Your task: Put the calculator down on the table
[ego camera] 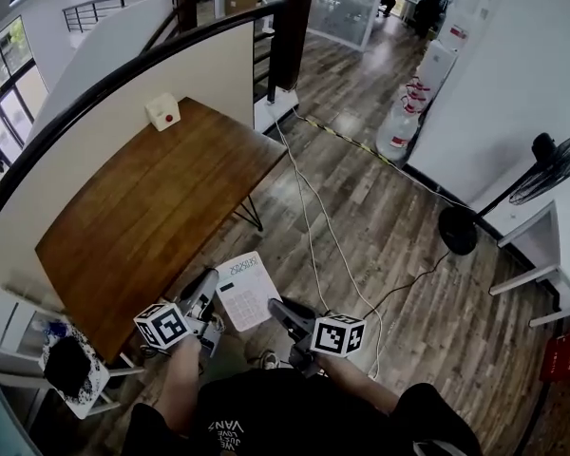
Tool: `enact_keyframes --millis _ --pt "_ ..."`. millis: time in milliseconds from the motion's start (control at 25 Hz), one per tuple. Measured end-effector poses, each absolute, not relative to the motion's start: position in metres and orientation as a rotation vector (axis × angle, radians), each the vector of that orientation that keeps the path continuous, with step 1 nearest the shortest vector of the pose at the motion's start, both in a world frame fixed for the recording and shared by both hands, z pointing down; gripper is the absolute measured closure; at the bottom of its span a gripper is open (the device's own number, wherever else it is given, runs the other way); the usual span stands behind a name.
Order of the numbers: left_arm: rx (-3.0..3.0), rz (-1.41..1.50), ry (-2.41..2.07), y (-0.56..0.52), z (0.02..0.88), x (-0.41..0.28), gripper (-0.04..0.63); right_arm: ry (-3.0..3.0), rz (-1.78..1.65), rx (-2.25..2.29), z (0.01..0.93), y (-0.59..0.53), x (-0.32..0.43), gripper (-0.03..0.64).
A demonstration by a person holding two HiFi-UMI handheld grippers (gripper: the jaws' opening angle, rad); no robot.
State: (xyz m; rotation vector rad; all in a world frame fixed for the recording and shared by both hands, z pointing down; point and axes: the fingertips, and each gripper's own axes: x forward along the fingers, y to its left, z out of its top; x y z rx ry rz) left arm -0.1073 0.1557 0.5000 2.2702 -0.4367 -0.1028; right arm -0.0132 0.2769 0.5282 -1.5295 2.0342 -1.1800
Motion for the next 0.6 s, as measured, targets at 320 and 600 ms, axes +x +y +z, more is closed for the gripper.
enact_keyframes --millis 320,600 --pt "2.274 -0.044 -0.388 0.146 0.505 -0.078 0.541 1.969 -1.194 -1.544 0.536 0.271 0.01 0.518" --pt "2.256 -0.043 -0.368 0.102 0.516 -0.053 0.541 1.954 -1.212 -1.568 0.544 0.229 0.033 0.518"
